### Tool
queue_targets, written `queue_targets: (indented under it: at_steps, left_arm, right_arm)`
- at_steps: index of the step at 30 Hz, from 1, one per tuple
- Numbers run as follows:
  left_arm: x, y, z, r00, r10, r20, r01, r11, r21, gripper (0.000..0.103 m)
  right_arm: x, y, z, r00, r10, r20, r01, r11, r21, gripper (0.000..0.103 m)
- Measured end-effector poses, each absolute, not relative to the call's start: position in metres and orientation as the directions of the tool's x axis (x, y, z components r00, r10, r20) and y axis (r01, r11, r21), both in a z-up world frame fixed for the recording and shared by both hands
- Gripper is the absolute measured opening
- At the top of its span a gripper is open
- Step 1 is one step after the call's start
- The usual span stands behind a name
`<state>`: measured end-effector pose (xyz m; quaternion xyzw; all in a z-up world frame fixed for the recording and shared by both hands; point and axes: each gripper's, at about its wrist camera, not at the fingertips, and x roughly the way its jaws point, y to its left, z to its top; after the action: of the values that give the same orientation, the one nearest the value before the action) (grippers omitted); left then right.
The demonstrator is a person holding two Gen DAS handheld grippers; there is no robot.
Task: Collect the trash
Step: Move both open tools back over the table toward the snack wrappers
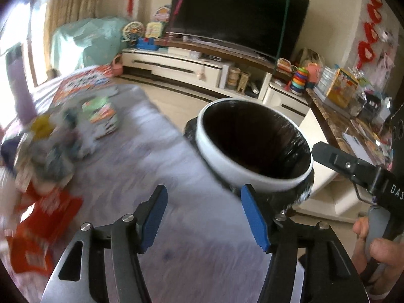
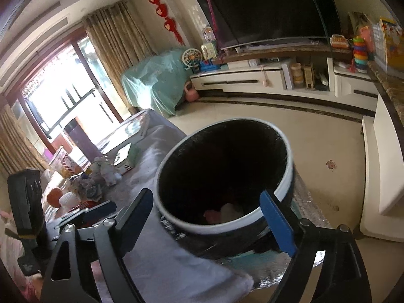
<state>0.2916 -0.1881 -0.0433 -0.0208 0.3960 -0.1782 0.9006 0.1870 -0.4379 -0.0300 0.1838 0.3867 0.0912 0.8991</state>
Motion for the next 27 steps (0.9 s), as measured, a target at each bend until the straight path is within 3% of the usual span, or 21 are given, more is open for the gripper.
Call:
queue_targets:
  at_steps: [27]
  left_arm:
    - [0.121,-0.067,-0.021,0.695,-0.179,-0.696,0.027,0.974,-0.224,0.060]
  right_arm:
    - [0.153,-0.316,-0.050,0.562,0.507,-0.654,-0.193,0.849,0.492,0.088]
